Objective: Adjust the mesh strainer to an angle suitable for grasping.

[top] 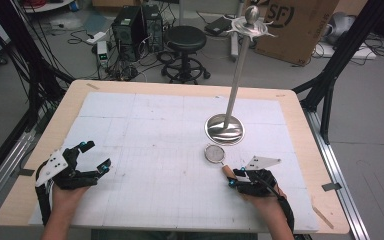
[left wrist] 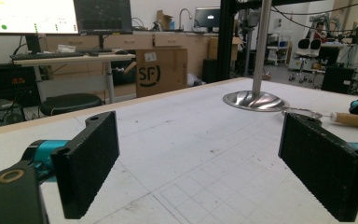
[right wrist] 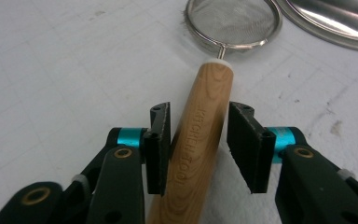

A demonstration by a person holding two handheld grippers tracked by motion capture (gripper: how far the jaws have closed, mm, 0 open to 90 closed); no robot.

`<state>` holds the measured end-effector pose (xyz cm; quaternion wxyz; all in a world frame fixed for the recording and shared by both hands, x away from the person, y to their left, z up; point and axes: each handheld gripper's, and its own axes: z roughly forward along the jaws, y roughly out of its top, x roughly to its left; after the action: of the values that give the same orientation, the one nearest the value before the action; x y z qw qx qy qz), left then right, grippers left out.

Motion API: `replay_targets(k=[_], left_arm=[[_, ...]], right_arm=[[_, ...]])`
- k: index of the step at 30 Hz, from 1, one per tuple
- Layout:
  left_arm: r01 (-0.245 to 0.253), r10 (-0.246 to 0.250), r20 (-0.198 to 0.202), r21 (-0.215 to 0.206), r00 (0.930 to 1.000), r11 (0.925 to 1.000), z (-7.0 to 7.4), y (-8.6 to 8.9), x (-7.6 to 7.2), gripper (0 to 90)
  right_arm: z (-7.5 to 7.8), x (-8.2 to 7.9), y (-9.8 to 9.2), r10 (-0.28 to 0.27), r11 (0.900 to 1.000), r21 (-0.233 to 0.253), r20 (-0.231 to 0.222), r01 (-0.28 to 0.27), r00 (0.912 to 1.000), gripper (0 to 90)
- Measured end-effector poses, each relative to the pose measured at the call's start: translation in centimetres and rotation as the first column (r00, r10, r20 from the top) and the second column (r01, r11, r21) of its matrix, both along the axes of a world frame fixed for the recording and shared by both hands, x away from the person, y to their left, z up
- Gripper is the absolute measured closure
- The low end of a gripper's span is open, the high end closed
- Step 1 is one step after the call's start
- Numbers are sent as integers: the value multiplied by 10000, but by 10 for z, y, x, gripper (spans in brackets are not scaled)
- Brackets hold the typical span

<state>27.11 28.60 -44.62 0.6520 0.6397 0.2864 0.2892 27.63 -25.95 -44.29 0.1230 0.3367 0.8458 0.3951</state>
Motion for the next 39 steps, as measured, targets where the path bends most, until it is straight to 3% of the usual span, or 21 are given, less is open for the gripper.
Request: replay_targets(k=[2,7,13,17,27,32,39], left_arm=[[15,-15,-1,9,10000,10000,0,0,0,127],[4,-4,0,22,10000,10000,0,0,0,127],[-2,2,-1,-1,10000,10000,0,0,0,127],[22,-22,-14,13,10000,10000,0,0,0,127],[9,-9,-1,1,10000,10000,0,0,0,127],[-9,9,-3,3,10000,10000,0,0,0,127],[12,-12,-26,27,10000,10000,0,0,0,127]], right_arm=[[0,1,-3,-204,9996,-193,26,204,9998,637],[0,0,-5,-270,9995,-156,-15,270,9996,649],[0,0,-1,419,9990,-156,-188,-422,9989,697],[1,0,0,492,9984,-285,-185,-497,9986,697],[0,0,1,187,9983,-552,52,-183,9998,613],[2,0,2,34,9982,-602,217,-21,9998,531],[2,-1,8,213,9953,-948,323,-181,9992,551]])
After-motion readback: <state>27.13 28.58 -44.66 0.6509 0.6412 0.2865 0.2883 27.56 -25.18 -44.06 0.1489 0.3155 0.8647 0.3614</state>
